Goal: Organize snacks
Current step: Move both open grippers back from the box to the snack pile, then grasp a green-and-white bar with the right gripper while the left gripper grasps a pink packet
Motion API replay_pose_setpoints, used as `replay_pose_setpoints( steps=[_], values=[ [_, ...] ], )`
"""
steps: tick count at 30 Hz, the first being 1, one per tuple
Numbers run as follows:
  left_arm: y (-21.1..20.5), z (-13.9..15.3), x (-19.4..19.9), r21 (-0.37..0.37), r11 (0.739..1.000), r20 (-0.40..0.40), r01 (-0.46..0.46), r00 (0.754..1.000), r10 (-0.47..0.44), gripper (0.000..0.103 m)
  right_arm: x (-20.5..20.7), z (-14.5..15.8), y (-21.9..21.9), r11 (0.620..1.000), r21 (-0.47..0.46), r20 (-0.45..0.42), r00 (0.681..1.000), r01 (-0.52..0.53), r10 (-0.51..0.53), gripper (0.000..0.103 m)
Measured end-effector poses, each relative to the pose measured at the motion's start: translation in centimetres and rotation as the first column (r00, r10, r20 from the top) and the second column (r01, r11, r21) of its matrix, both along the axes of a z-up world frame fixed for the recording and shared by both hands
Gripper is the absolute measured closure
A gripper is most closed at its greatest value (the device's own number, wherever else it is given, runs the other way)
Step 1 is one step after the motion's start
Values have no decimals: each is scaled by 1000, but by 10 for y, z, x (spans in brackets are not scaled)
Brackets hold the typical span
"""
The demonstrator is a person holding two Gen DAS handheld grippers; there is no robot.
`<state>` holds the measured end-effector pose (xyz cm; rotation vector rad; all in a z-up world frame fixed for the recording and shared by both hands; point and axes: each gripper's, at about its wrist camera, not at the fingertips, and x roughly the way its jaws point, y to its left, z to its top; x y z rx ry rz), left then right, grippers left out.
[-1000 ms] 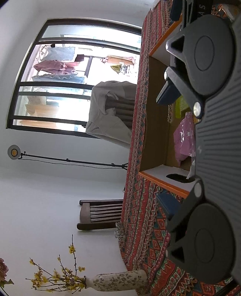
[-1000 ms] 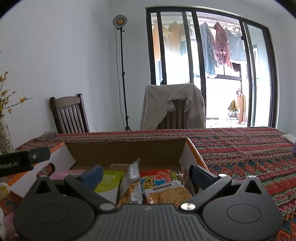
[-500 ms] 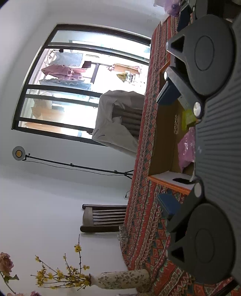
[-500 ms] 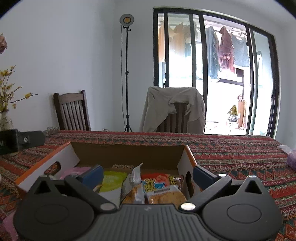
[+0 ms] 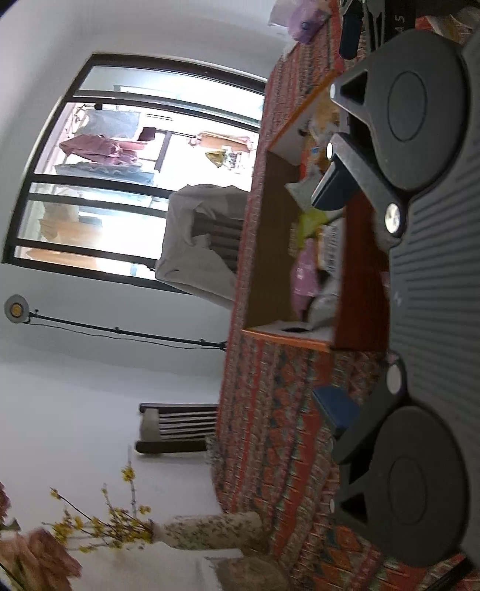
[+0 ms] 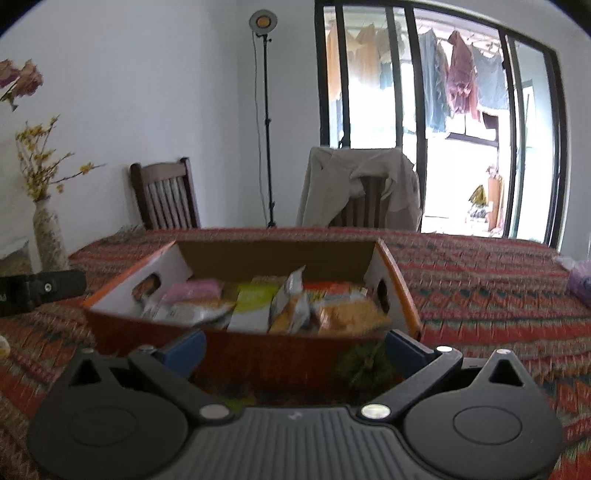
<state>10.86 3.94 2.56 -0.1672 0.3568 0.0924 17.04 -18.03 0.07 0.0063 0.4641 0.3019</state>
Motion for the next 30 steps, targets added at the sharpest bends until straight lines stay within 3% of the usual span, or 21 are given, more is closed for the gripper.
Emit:
replay_pose_setpoints(
  steps=[12,23,25,30],
  values=[
    [1,-41,-37,-10,1000,-118,25,993,-26,0,-32,-34,8,999,-10,-149,988,-46,44,0],
    [-1,-44,-42,-21,999,-134,24,991,-26,0,-48,-31,38,993,-63,-131,987,-104,95,0],
    [-1,-44,-42,-25,999,-137,26,990,-29,0,-49,-33,43,991,-70,-143,984,-113,102,4],
    [2,-47,-45,-28,999,-139,20,990,-24,0,-50,-37,49,988,-88,-158,982,-124,109,29]
  ],
)
